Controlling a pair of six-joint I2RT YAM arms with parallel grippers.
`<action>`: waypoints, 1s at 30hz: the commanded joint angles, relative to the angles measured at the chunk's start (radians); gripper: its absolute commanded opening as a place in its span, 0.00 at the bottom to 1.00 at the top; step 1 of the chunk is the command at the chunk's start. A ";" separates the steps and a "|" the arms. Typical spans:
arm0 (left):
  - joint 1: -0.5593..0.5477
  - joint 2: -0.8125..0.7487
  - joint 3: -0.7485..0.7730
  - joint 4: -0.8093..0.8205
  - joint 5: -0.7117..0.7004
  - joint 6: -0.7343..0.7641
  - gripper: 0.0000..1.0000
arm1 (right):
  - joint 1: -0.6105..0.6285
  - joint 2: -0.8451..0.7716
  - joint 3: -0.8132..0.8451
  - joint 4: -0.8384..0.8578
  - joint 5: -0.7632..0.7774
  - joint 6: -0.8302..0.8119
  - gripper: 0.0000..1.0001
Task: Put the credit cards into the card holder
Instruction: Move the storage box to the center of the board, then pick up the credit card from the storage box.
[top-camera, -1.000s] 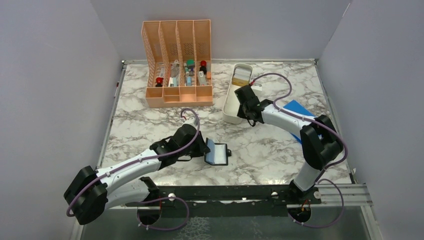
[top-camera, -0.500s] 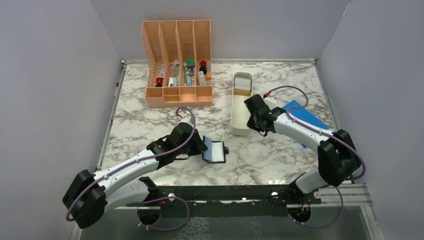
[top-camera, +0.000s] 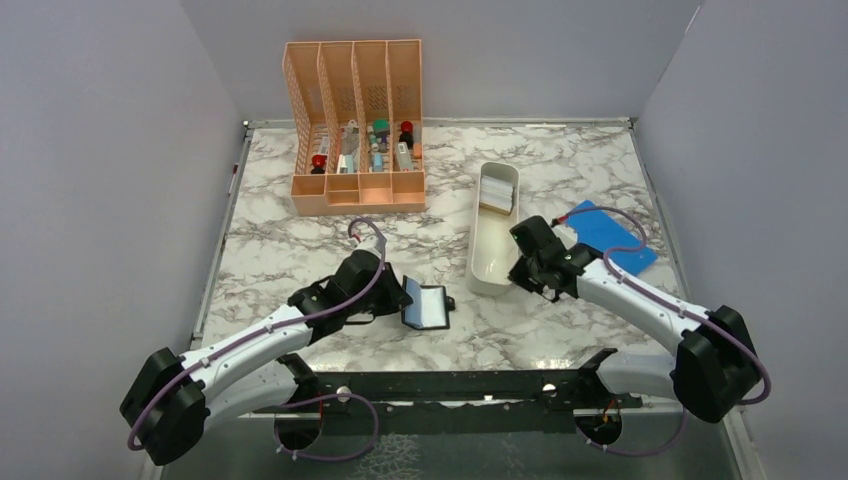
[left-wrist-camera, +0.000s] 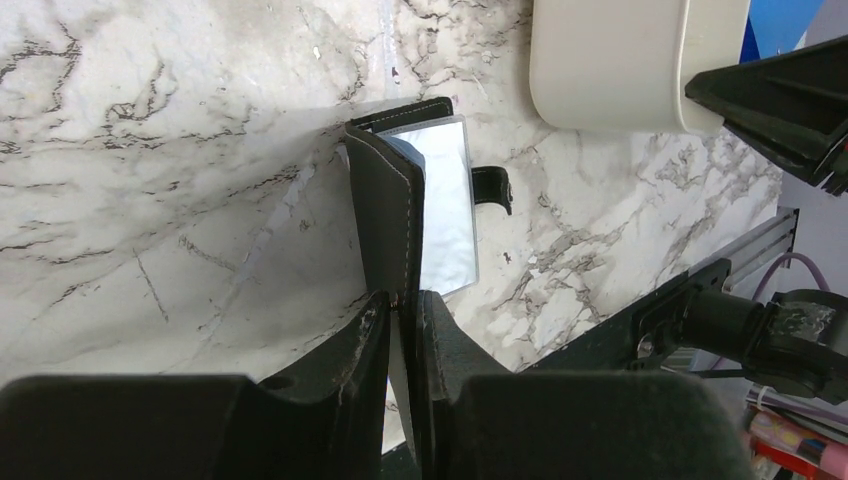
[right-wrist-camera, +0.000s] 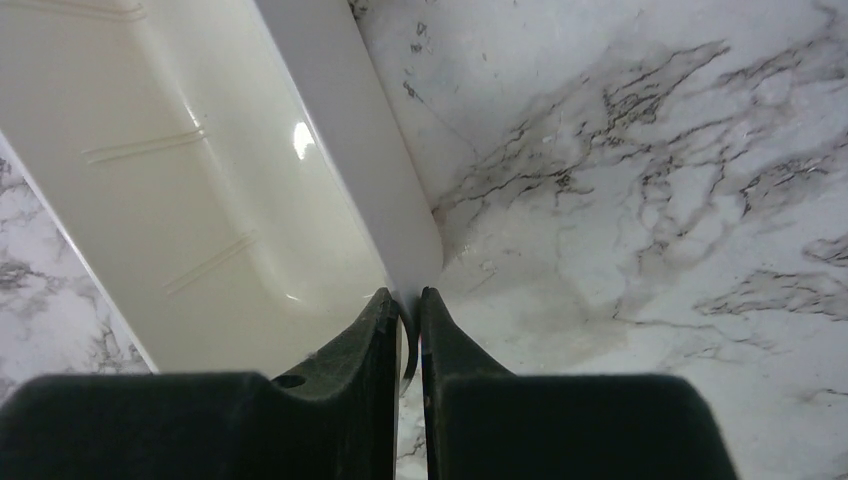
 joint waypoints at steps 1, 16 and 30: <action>0.005 -0.035 -0.014 0.022 0.033 -0.014 0.17 | 0.018 -0.069 -0.061 -0.007 -0.126 0.105 0.13; 0.005 -0.090 -0.033 0.008 0.023 -0.028 0.17 | 0.122 0.058 0.010 0.101 -0.301 0.142 0.34; 0.005 -0.042 -0.025 0.059 0.060 -0.025 0.17 | 0.132 0.006 0.055 -0.006 -0.252 -0.341 0.78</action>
